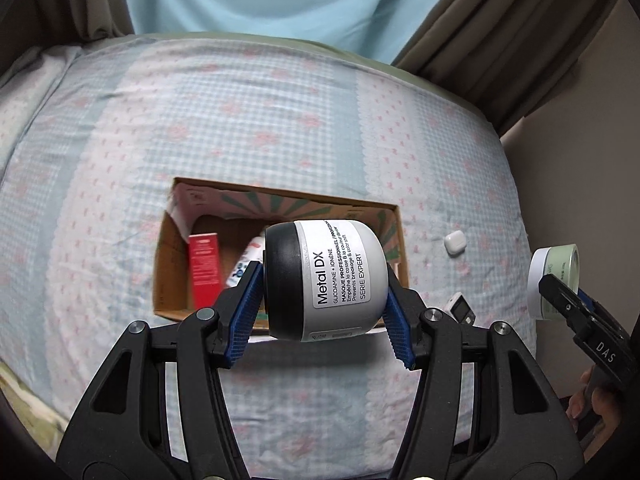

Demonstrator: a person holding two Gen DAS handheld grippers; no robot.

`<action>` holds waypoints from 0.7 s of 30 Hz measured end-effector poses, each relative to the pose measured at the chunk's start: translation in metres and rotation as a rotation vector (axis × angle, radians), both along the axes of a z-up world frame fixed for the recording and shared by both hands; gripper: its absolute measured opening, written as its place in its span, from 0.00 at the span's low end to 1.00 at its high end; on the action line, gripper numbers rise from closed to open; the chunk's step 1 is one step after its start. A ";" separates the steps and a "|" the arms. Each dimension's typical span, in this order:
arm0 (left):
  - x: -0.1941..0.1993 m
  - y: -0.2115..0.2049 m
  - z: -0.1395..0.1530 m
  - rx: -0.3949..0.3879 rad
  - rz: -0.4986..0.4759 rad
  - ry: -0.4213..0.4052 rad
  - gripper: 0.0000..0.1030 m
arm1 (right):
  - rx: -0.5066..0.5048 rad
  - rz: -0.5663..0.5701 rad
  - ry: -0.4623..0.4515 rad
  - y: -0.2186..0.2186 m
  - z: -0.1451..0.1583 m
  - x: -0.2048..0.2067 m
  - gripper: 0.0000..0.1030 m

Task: Organize rigid objects
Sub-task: 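Carry the Metal DX jar and pale green jar over the cardboard box and release both inside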

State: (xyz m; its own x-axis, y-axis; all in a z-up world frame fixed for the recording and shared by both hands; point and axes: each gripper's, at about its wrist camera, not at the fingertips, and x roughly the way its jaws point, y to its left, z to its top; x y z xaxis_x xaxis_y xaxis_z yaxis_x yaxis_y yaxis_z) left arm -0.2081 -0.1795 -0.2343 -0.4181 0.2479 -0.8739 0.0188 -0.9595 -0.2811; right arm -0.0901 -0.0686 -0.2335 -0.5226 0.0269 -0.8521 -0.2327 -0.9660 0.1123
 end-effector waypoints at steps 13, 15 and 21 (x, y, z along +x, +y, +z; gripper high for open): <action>-0.021 -0.090 -0.028 0.017 0.006 -0.035 0.51 | -0.009 0.075 -0.056 -0.106 -0.014 -0.055 0.64; -0.031 -0.096 -0.036 0.016 0.002 -0.046 0.51 | -0.001 0.096 -0.072 -0.118 -0.021 -0.066 0.64; -0.071 -0.102 -0.065 0.020 -0.016 -0.087 0.51 | 0.017 0.175 -0.130 -0.142 -0.046 -0.101 0.64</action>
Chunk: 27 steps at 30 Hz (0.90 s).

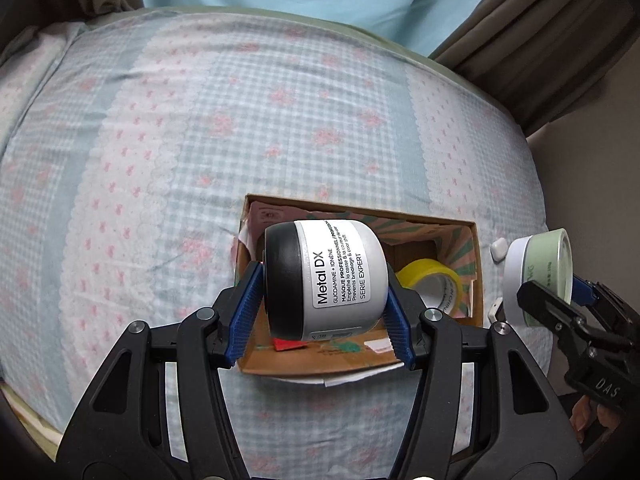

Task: Organize rigid objects
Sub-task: 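Carry the Metal DX jar and pale green jar over the cardboard box and release both inside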

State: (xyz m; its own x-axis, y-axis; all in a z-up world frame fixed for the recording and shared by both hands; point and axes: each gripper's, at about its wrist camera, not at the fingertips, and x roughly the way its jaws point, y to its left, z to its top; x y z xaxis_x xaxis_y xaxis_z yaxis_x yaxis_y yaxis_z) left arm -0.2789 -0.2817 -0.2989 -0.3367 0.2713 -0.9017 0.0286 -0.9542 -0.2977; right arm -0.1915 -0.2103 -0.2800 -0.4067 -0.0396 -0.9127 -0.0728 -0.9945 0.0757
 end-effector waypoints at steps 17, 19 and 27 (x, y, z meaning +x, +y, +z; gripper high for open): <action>-0.056 0.041 -0.106 -0.087 -0.177 -0.188 0.51 | 0.048 0.192 -0.203 -0.027 -0.129 -0.026 0.64; -0.058 0.043 -0.112 -0.107 -0.201 -0.196 0.51 | 0.078 0.234 -0.200 -0.031 -0.134 -0.024 0.64; -0.059 0.047 -0.107 -0.125 -0.248 -0.192 0.97 | 0.049 0.262 -0.238 -0.034 -0.145 -0.021 0.65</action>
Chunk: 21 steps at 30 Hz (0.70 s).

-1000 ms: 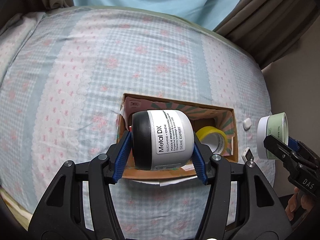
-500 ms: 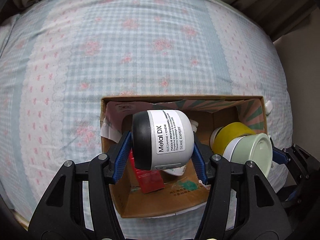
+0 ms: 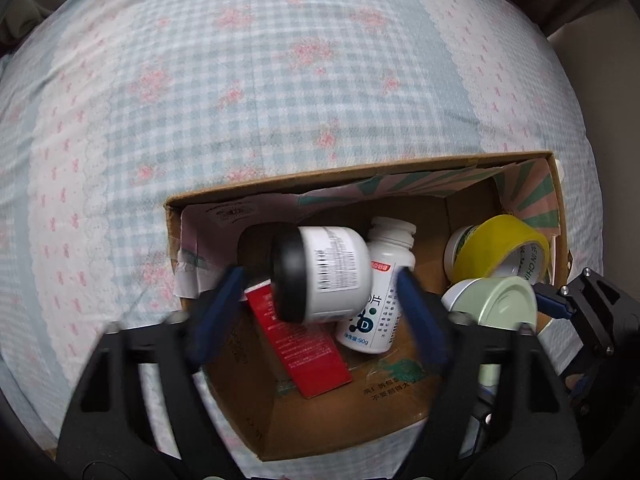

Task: Organize rigid objects
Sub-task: 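Carry the Metal DX jar and pale green jar over the cardboard box and release both inside, then withdraw both tools from the box toward the earbud case and remote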

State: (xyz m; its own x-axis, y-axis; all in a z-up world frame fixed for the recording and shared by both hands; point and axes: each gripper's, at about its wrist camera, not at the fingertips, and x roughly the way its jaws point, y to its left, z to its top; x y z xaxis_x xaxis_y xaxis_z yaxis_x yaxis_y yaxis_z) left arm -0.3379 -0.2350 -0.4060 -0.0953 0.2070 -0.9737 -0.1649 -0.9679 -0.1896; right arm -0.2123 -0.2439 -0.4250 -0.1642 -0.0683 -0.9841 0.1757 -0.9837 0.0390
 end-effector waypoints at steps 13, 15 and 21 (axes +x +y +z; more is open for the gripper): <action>0.025 -0.038 0.042 0.021 0.072 0.062 1.00 | -0.027 -0.115 0.057 0.012 0.024 0.030 1.00; 0.033 -0.038 0.048 0.030 0.081 0.078 1.00 | -0.025 -0.115 0.067 0.012 0.030 0.032 1.00; 0.053 -0.040 0.086 0.016 0.100 0.131 1.00 | -0.009 -0.080 0.093 -0.001 0.059 0.040 1.00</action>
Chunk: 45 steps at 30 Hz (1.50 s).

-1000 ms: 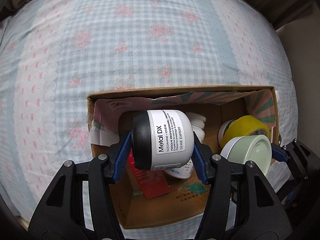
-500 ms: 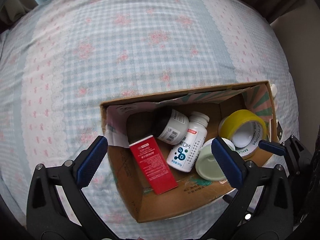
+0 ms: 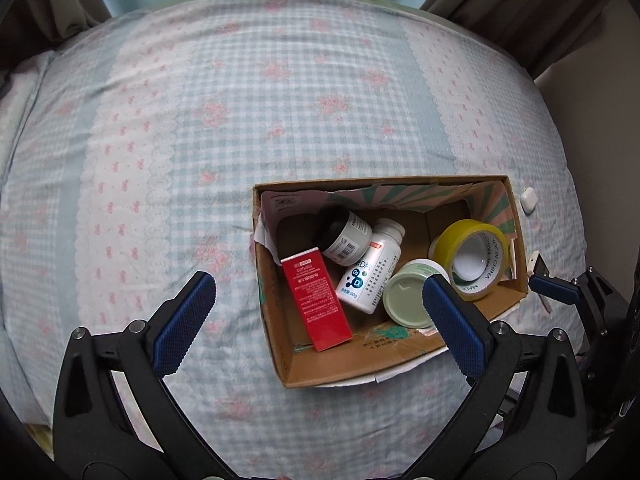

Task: Organize rigid objects
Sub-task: 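Withdraw both tools from the box toward the earbud case and remote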

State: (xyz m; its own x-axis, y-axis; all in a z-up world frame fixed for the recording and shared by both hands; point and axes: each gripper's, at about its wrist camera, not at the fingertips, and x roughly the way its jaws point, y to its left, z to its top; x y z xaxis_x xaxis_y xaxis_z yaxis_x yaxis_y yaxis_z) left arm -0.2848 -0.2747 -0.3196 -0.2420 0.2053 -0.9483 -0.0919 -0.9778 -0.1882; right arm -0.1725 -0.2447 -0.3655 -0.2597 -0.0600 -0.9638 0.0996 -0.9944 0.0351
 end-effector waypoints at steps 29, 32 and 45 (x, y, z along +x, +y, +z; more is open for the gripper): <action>0.106 0.146 0.139 0.028 -0.151 0.264 1.00 | 0.193 -0.442 0.185 0.088 0.146 0.181 1.00; 0.106 0.171 0.146 0.021 -0.167 0.280 1.00 | 0.206 -0.452 0.194 0.105 0.151 0.195 1.00; 0.082 0.294 0.159 0.005 -0.284 0.286 1.00 | 0.178 -0.565 0.243 0.205 0.164 0.238 1.00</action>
